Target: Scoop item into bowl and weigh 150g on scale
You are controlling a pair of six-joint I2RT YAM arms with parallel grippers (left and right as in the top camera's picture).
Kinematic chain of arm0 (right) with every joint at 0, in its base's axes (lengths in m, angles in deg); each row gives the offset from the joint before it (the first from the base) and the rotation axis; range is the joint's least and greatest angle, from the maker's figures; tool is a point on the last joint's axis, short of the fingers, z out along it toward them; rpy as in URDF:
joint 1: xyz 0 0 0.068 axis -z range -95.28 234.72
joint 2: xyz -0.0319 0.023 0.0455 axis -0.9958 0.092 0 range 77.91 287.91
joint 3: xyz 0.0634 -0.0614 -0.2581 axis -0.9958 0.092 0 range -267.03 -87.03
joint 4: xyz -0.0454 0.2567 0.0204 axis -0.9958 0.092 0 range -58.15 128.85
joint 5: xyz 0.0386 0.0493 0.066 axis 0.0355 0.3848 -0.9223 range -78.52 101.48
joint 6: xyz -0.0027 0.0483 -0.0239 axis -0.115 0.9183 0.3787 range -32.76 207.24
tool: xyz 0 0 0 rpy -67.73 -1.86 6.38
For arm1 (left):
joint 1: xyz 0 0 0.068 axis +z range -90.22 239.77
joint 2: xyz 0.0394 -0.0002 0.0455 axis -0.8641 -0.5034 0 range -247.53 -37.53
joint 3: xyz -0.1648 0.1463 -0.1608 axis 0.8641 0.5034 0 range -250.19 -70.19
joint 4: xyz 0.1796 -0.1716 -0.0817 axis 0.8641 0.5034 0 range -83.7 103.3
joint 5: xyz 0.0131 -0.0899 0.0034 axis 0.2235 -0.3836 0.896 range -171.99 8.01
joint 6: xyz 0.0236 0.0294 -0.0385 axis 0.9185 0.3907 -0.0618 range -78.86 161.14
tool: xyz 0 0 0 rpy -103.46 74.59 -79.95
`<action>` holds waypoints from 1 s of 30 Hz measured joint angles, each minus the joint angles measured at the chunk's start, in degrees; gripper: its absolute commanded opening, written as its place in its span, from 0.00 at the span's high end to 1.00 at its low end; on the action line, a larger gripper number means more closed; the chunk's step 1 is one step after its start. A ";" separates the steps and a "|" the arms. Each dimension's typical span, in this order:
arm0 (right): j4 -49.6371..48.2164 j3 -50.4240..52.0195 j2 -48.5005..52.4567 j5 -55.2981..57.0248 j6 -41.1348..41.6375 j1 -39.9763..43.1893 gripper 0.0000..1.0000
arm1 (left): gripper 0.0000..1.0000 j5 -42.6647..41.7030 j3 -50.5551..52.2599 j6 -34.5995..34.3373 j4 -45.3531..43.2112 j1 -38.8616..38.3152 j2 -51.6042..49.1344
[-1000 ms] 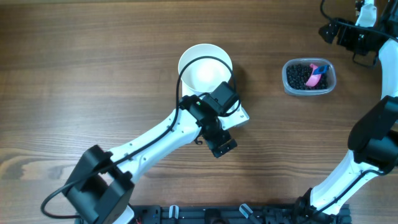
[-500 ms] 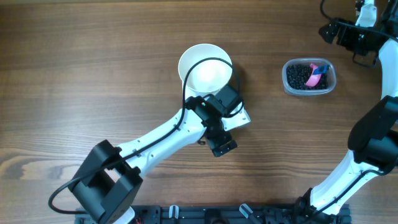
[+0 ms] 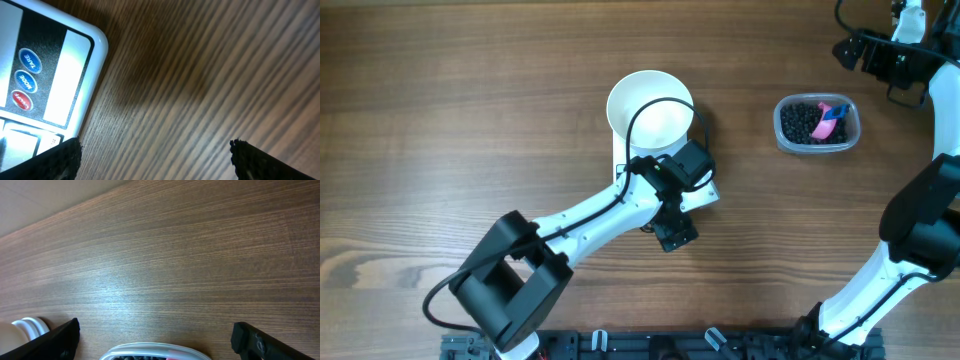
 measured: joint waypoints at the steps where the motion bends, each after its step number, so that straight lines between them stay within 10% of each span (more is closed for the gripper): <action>1: 0.00 0.00 0.00 0.00 0.00 0.00 0.01 | 0.00 0.13 0.04 0.09 -0.20 0.07 -0.20; 30: 0.00 0.00 0.00 0.00 -0.02 0.00 0.00 | 0.00 4.81 -0.02 1.81 -7.39 1.97 -4.70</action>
